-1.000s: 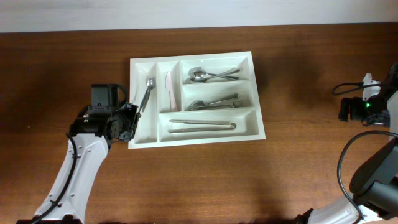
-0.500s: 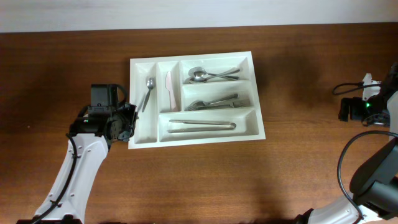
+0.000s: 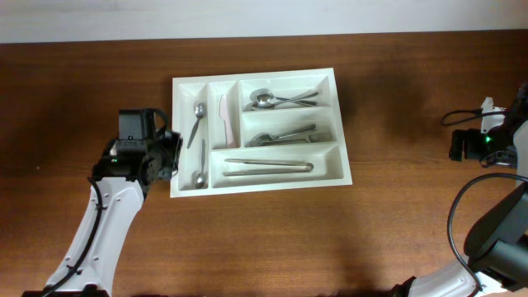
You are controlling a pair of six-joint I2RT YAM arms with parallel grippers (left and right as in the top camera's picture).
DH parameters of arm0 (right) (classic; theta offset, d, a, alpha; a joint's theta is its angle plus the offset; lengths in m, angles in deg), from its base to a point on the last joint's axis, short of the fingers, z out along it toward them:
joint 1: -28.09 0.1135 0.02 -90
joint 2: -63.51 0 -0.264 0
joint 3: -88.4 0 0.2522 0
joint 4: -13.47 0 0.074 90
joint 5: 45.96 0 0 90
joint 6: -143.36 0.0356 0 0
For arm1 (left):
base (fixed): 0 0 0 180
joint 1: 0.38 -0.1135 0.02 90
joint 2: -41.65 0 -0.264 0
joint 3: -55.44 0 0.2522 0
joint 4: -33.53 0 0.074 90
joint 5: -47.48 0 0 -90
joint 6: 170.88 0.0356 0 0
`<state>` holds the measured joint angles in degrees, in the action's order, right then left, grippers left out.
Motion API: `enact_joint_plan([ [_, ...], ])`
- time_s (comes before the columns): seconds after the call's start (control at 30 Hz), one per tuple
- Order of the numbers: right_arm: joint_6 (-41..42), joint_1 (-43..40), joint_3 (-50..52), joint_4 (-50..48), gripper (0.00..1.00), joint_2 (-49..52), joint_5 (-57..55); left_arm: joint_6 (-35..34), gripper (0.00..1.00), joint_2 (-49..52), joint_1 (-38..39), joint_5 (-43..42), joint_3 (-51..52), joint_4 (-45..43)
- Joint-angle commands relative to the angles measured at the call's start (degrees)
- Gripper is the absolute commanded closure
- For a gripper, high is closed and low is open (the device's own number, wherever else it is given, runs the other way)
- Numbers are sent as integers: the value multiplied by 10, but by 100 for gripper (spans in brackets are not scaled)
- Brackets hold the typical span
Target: Pack container
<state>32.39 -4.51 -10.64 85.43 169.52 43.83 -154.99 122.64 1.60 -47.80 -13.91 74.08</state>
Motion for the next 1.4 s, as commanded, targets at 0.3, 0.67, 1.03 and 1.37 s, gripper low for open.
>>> enact_joint_plan([
  [0.3,4,0,0,-2,1,-6,-5,460,1,-63,1,-65,-54,-194],
  [0.67,4,0,0,-2,1,-6,-5,580,1,-274,-34,-45,-80,46],
  [1.03,4,0,0,-2,1,-6,-5,583,1,-473,-82,-37,-80,224],
  [1.37,4,0,0,-2,1,-6,-5,583,1,-509,-82,-87,-79,364],
])
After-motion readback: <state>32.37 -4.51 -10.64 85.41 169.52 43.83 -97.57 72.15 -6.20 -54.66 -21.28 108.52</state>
